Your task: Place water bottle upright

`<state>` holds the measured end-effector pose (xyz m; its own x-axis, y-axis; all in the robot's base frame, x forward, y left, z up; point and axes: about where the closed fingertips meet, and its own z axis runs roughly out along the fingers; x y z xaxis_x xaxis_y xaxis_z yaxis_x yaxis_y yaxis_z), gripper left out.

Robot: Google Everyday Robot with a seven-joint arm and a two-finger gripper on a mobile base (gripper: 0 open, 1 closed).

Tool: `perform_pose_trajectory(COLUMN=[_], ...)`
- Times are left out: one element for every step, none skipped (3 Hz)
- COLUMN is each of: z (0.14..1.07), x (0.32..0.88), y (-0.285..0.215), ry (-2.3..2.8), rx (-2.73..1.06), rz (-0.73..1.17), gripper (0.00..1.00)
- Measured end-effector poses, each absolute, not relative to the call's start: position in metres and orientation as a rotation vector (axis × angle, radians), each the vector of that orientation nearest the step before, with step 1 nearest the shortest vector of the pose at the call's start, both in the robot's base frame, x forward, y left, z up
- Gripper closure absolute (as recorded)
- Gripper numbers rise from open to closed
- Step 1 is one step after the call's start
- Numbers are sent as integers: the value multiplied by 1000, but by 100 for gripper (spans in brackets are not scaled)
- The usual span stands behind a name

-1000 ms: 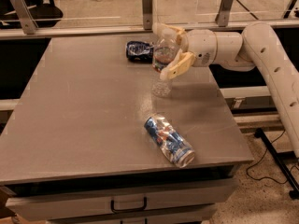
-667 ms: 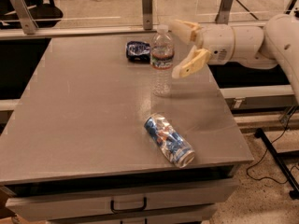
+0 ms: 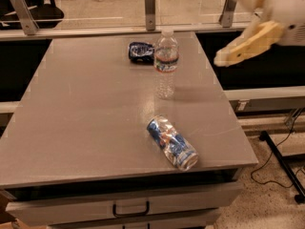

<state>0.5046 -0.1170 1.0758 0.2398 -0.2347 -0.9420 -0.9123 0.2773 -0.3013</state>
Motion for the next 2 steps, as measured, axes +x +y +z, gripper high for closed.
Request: perform_pose_trajectory(z=[1139, 1159], x=[464, 460], y=[-119, -151], ry=[1262, 1288], rx=[-1181, -1086], rz=[359, 225], gripper=[0, 0])
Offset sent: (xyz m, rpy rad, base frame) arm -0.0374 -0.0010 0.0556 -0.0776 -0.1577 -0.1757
